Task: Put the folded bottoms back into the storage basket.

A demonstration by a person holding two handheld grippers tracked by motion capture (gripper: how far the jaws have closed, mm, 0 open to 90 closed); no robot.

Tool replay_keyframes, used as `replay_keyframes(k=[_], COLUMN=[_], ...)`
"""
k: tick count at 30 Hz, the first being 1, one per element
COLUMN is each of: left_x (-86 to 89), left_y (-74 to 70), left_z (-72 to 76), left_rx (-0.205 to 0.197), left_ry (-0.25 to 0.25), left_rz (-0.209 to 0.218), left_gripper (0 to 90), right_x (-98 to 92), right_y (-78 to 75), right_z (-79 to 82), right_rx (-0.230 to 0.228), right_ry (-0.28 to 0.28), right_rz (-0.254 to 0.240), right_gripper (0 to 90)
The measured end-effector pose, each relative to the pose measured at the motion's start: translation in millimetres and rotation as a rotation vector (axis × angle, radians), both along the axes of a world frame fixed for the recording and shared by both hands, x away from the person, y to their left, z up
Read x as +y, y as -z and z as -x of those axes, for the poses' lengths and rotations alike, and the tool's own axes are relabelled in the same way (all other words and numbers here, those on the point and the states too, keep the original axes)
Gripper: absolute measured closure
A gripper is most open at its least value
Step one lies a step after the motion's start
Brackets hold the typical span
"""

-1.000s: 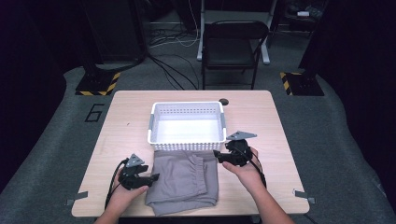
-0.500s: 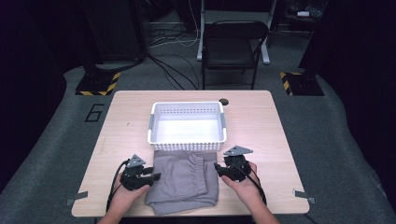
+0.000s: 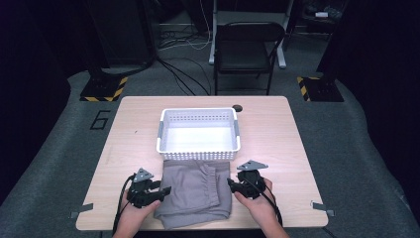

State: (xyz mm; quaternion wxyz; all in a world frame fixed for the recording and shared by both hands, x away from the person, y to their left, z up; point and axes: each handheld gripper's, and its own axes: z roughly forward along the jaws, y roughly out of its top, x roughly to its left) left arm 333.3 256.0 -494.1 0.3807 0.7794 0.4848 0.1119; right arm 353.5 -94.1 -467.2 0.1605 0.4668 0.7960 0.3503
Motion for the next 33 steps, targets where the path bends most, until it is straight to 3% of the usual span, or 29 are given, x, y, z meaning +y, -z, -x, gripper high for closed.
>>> replay_keyframes(k=[2, 8, 9, 13, 33], left_x=[-0.2, -2.2, -3.9, -4.9, -1.7], left_y=[2.1, 7.8, 9.1, 11.9, 17.7], left_z=[0.8, -5.0, -8.7, -13.4, -13.8], left_rx=[-0.006, 0.0, 0.004, 0.008, 0.005], left_ry=[-0.012, -0.01, 0.002, 0.002, -0.015], left_rz=[-0.01, -0.02, -0.031, -0.055, -0.043], left_gripper=[45.4, 42.4, 40.9, 40.4, 37.9], right_x=[-0.1, 1.2, 5.1, 11.7, 19.9], right_y=[2.9, 16.0, 22.9, 29.7, 42.8], right_z=[3.9, 4.9, 0.8, -5.1, -16.3], right_rx=[-0.006, 0.041, 0.066, 0.068, 0.097], right_ry=[0.017, 0.038, 0.031, 0.024, 0.034], right_rz=[-0.002, -0.02, -0.01, 0.009, 0.023], right_gripper=[52.3, 50.4, 48.9, 46.7, 45.0])
